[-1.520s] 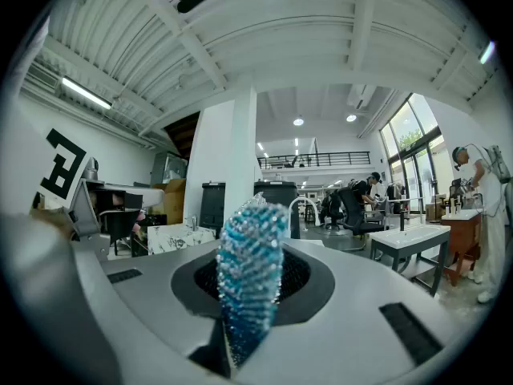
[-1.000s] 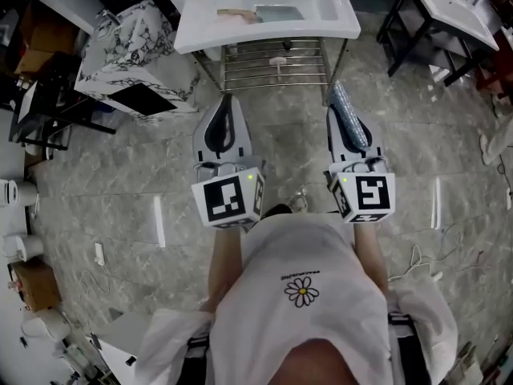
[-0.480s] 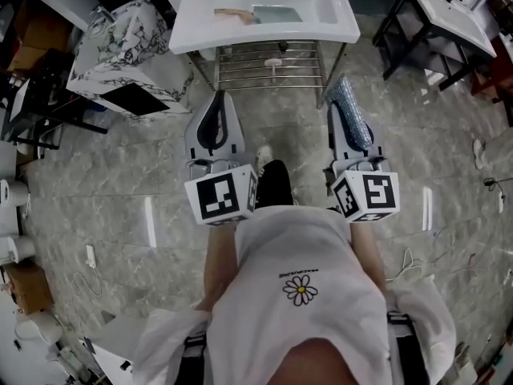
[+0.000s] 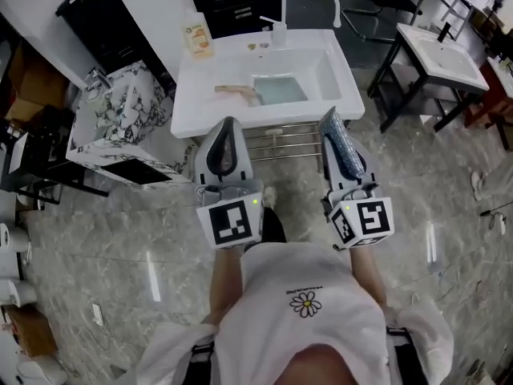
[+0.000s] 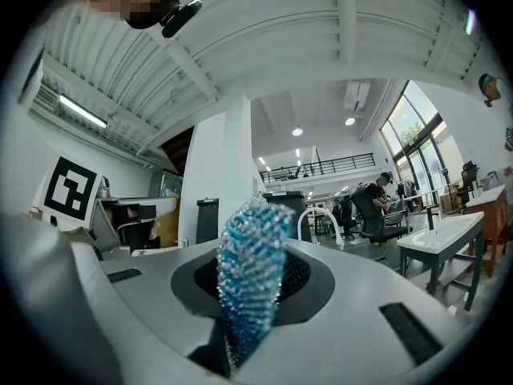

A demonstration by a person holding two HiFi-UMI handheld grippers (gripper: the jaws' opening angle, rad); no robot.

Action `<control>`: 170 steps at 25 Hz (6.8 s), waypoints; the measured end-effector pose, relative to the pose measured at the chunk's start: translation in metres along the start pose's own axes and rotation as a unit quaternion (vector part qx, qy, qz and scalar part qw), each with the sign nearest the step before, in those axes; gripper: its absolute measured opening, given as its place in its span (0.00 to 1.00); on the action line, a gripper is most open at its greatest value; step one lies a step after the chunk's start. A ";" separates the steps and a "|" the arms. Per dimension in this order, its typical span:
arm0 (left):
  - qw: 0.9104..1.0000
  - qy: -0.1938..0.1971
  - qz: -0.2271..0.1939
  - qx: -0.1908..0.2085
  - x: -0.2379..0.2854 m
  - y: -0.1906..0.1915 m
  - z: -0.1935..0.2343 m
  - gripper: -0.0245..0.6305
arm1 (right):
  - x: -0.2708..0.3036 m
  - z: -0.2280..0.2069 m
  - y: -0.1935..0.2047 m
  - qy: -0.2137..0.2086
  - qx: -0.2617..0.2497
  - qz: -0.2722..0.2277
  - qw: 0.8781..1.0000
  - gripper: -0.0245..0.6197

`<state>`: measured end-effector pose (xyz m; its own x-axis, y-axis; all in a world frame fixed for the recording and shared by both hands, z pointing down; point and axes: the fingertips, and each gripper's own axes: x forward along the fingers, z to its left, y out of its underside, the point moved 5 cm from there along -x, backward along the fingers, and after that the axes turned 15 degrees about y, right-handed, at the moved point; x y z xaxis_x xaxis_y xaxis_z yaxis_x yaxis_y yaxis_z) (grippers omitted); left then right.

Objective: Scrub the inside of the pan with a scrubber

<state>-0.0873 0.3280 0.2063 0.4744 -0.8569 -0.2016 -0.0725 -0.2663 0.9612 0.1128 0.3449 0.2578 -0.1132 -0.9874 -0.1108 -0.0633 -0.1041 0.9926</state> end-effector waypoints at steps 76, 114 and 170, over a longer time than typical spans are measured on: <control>0.539 0.521 0.656 0.092 0.307 0.442 0.153 0.36 | 0.401 -0.057 0.119 -0.001 0.032 0.210 0.977 0.13; 0.493 0.528 0.672 0.162 0.330 0.411 0.167 0.25 | 0.505 -0.076 0.330 -0.184 -0.061 0.638 0.746 0.13; 0.489 0.523 0.681 0.152 0.324 0.414 0.179 0.25 | 0.515 0.058 0.388 -0.204 0.177 0.755 0.597 0.13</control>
<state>-0.1207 -0.1394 0.5050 -0.0185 0.3232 0.9462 -0.9982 0.0477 -0.0358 -0.0277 -0.1967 0.5829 -0.5339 0.1959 0.8225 0.2181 0.9718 -0.0899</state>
